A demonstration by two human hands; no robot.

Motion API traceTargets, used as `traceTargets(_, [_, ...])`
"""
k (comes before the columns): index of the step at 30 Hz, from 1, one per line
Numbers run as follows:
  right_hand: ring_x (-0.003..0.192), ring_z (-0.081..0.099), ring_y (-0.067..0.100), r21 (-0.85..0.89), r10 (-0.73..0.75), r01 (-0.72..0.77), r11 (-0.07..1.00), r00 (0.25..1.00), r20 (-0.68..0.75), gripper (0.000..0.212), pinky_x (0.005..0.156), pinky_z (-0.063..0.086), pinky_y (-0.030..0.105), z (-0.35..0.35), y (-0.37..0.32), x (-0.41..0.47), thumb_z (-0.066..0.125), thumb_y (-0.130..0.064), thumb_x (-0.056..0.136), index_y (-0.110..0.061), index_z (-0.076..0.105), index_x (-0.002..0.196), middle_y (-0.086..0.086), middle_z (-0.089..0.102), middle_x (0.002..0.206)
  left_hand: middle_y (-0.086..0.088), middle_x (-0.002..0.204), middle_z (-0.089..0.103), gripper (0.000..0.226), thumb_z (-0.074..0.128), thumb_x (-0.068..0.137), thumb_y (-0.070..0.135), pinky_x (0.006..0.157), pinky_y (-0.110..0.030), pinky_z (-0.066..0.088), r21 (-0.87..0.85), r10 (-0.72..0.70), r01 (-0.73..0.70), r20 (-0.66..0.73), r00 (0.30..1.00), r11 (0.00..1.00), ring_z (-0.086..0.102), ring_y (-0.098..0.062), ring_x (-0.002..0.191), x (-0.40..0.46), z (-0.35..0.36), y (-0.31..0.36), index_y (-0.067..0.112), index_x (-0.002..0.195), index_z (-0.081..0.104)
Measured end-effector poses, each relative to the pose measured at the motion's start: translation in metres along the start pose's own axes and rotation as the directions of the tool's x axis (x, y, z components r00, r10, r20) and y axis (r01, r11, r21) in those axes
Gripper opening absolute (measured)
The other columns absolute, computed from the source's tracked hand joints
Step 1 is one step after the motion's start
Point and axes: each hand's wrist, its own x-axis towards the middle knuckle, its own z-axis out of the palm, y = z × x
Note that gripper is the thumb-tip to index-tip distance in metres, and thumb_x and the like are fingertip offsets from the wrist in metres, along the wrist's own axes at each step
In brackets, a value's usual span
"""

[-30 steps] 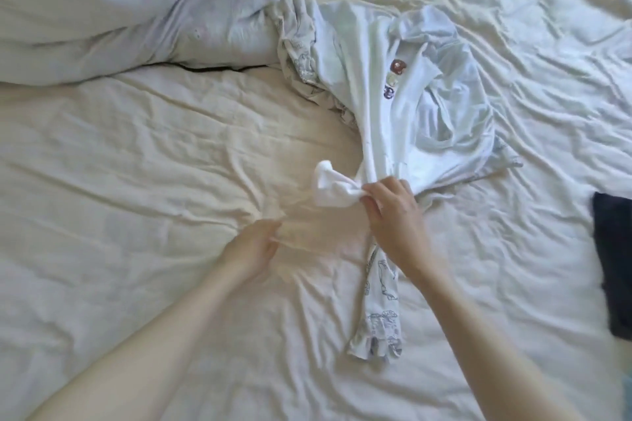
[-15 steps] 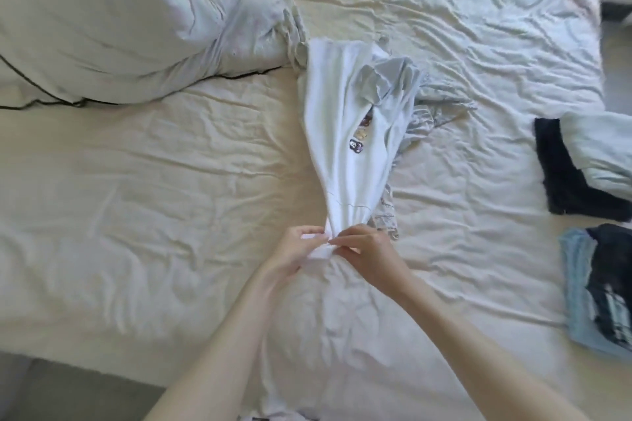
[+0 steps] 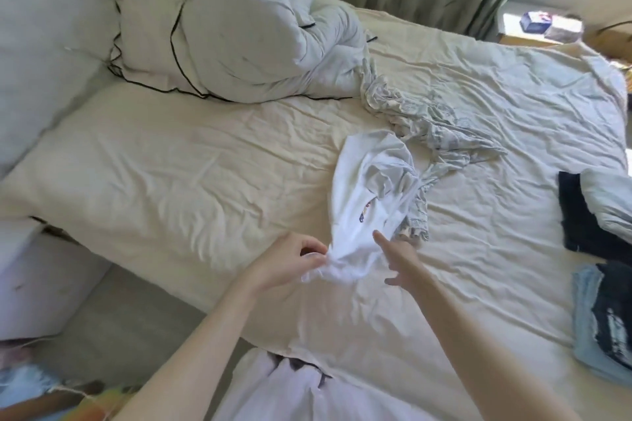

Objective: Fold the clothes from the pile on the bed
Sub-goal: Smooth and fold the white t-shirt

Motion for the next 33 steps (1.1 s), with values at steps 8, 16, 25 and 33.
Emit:
traceTargets(8, [0.098,0.061,0.021,0.543,0.242,-0.304,0.783,0.953,0.185,0.022,0.083,0.052,0.028,0.039,0.02,0.018,0.053,-0.015,0.095,-0.014,0.054,0.117,0.006,0.061,0.106,0.016,0.067,0.059,0.006,0.064,0.087,0.017,0.062,-0.011,0.038,-0.094,0.033,-0.028,0.058,0.998,0.995,0.05,0.005,0.058,-0.052,-0.004,-0.007,0.019,0.089,0.07])
traceTargets(16, [0.065,0.039,0.019,-0.217,-0.58,0.538,0.815,0.764,-0.283,0.026,0.064,0.029,0.031,0.012,-0.033,-0.007,0.057,-0.012,0.089,0.005,0.054,0.07,0.015,0.042,0.062,0.0,0.119,0.064,0.028,0.053,0.093,0.026,0.086,-0.019,0.043,0.363,-0.158,0.109,0.109,0.981,0.925,0.058,-0.01,0.105,-0.033,-0.019,-0.034,0.02,0.118,0.064])
traceTargets(25, [0.066,0.053,0.021,-0.182,-0.852,0.877,0.445,0.477,0.214,0.018,0.064,0.037,0.025,-0.007,-0.094,-0.115,0.051,-0.005,0.095,0.009,0.063,0.094,0.014,0.061,0.075,0.011,0.156,0.012,0.071,0.058,0.093,0.019,0.107,-0.009,0.008,0.257,0.4,-0.354,-0.159,0.902,0.899,0.01,-0.001,0.142,0.015,-0.056,0.06,0.023,0.15,0.015])
traceTargets(33, [0.079,0.05,0.026,-0.038,-0.81,0.862,0.505,0.489,0.324,0.016,0.072,0.035,0.04,-0.019,-0.13,-0.151,0.05,0.001,0.091,0.011,0.063,0.094,0.016,0.055,0.083,-0.001,0.089,0.066,0.021,0.074,0.079,0.022,0.079,-0.037,0.05,0.006,0.42,-0.436,-0.28,0.863,0.9,0.06,-0.013,0.077,0.011,-0.058,0.09,0.016,0.096,0.064])
